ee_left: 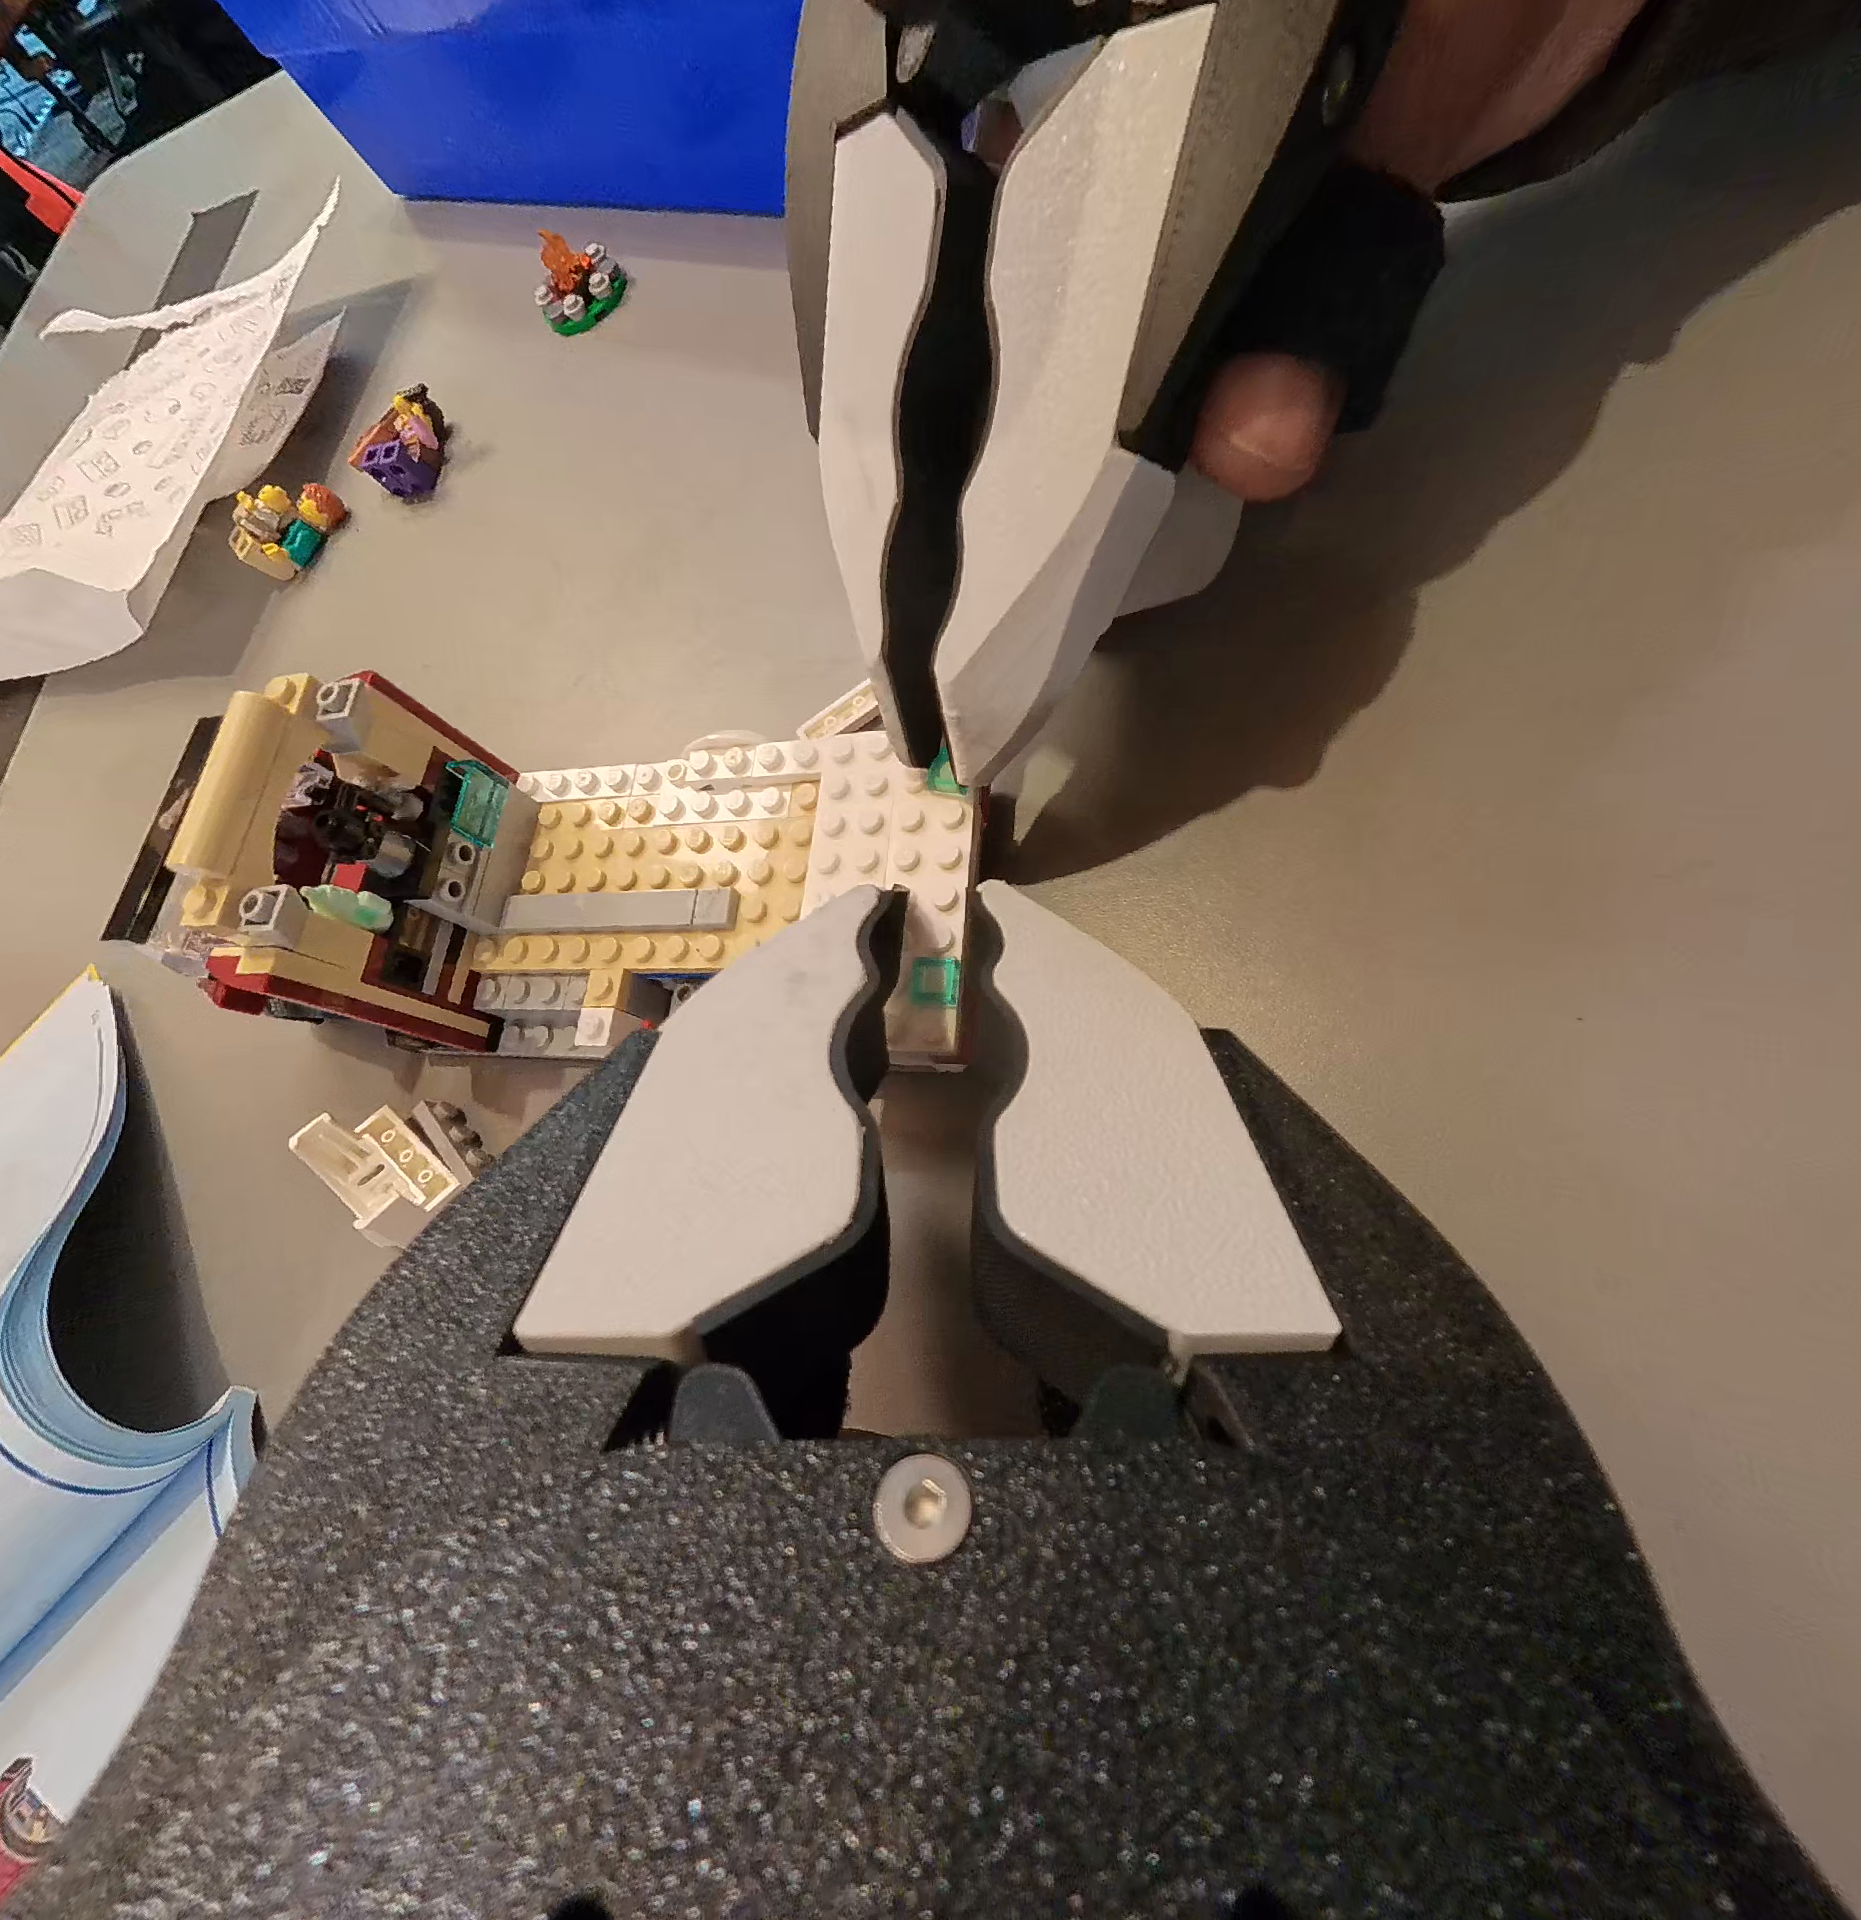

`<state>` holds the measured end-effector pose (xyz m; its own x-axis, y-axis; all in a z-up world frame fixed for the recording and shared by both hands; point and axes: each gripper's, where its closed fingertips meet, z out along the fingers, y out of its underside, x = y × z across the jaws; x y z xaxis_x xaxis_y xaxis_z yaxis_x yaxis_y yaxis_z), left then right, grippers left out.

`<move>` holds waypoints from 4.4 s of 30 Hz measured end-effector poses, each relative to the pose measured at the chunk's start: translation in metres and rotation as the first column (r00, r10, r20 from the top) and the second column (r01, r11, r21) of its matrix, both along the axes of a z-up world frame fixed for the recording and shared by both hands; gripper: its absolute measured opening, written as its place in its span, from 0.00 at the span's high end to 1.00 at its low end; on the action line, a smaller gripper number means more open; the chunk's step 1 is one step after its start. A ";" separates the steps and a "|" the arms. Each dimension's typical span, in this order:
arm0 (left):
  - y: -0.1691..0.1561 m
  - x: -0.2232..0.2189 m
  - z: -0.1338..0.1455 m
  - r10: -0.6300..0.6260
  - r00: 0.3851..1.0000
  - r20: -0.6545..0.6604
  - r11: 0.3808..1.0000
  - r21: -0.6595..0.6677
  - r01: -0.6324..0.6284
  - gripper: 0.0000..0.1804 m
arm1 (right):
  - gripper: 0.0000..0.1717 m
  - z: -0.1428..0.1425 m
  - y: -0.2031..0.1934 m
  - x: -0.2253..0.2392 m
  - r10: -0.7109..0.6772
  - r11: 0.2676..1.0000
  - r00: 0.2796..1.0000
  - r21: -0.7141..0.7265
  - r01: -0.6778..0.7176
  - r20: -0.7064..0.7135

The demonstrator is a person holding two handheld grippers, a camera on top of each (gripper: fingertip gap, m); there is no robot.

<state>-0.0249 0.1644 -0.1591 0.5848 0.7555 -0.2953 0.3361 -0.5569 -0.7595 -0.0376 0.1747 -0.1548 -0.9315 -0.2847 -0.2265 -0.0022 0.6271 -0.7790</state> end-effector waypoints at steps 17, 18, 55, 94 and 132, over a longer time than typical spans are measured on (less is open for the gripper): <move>0.000 0.000 0.000 0.004 1.000 0.000 1.000 -0.002 -0.004 0.93 | 0.95 0.005 0.002 0.000 0.015 0.996 0.982 -0.083 -0.031 -0.189; 0.000 0.000 0.000 0.004 1.000 0.000 1.000 -0.002 -0.004 0.93 | 0.94 0.004 0.002 0.000 0.016 0.996 0.979 -0.080 -0.033 -0.204; -0.001 0.000 0.000 0.003 1.000 -0.003 1.000 -0.005 -0.003 0.93 | 0.98 0.017 0.010 -0.013 0.037 0.994 0.991 -0.094 -0.049 -0.127; -0.020 0.018 0.006 0.029 0.999 0.030 0.996 0.089 -0.032 0.91 | 0.94 0.046 0.014 -0.003 0.076 0.961 0.963 -0.239 -0.139 -0.258; -0.017 0.007 -0.001 -0.069 0.991 -0.116 0.985 -0.165 0.050 0.92 | 0.96 -0.002 -0.028 0.023 0.184 0.971 0.841 -0.039 -0.236 -0.508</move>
